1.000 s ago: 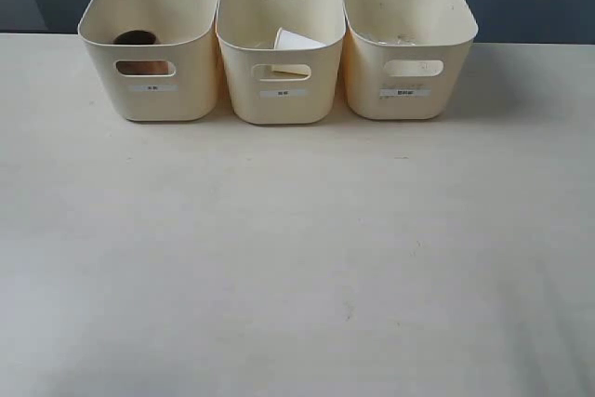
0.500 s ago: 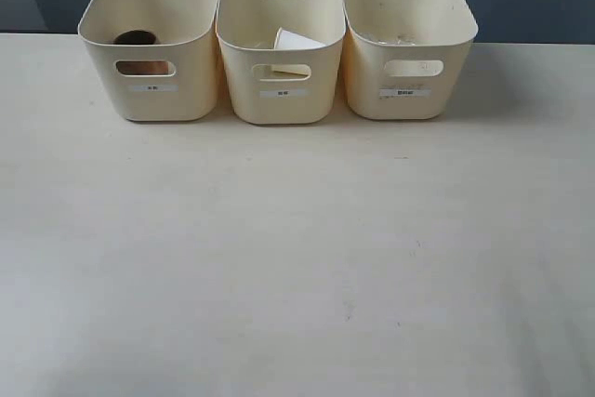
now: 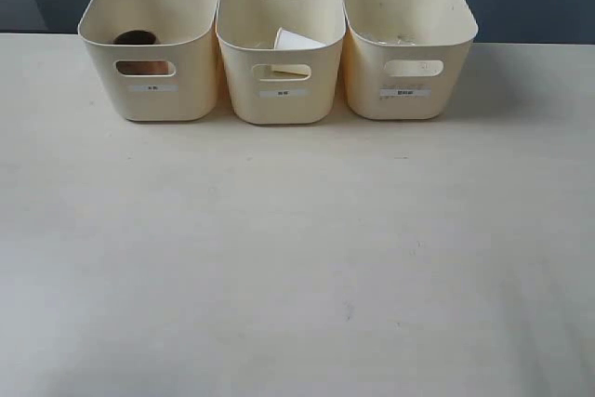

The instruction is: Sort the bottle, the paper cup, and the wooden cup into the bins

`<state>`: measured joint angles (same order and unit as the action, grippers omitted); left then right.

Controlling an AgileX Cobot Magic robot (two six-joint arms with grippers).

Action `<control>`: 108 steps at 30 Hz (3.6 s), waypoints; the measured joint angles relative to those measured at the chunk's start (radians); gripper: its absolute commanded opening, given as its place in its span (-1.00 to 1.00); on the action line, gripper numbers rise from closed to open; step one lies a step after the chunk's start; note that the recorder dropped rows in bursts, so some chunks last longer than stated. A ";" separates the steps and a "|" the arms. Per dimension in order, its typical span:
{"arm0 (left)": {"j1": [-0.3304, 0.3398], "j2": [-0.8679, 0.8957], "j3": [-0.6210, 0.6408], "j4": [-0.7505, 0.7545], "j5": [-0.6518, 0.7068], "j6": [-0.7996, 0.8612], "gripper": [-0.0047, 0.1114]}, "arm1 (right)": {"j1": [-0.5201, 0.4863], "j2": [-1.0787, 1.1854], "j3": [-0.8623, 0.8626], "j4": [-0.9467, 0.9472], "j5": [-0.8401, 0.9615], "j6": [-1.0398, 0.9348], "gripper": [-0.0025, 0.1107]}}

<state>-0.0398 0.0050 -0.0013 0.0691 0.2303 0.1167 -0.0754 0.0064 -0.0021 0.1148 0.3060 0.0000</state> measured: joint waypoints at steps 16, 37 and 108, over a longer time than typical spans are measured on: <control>0.000 0.000 0.000 0.000 0.000 0.000 -0.92 | 0.000 0.000 0.000 0.002 0.004 0.000 -0.19; 0.000 0.000 0.000 0.000 0.000 0.000 -0.92 | 0.000 0.000 0.000 0.004 0.006 0.000 -0.19; 0.000 0.000 0.000 0.000 0.000 0.000 -0.92 | 0.000 0.000 0.000 0.053 0.006 0.000 -0.19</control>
<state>-0.0398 0.0050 -0.0013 0.0691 0.2303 0.1167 -0.0754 0.0064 -0.0021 0.1682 0.3116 0.0000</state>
